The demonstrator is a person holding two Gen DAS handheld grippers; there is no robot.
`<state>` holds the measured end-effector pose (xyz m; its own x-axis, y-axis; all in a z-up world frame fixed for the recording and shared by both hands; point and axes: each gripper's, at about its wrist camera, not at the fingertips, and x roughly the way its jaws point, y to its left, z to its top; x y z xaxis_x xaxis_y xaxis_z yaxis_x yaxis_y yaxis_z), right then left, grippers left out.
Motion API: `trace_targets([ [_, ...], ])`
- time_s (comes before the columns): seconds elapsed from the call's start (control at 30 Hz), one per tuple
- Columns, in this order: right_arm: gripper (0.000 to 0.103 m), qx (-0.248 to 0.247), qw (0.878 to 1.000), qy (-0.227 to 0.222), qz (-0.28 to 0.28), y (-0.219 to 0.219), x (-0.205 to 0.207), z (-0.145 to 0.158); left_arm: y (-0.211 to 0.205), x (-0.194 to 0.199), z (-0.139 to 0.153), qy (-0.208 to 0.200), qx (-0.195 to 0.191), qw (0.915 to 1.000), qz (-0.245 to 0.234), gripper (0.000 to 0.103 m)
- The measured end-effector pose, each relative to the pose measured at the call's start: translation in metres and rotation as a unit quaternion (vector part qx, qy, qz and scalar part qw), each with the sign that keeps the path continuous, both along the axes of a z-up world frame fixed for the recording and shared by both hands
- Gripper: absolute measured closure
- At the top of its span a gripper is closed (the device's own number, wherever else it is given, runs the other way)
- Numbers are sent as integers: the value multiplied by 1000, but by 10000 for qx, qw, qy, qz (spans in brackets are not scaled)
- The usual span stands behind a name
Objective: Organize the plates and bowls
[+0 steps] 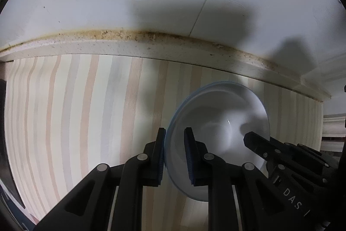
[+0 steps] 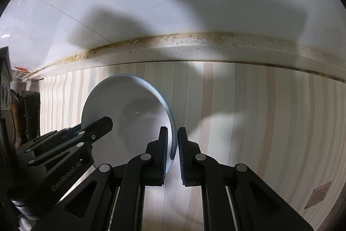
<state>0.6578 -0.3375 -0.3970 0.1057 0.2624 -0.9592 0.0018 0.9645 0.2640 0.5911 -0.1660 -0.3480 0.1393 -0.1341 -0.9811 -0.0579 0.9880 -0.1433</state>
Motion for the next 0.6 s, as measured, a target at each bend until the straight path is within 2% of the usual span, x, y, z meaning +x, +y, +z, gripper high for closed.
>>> trace_targets([
  [0.27,92,-11,10000,-87,31,0,-12,14,-4,-7,27,-150,-36,9999,16,88],
  [0.6,92,107,9992,-387,-55,-24,-61,61,-28,-50,70,-469,-118,9983,-327,88],
])
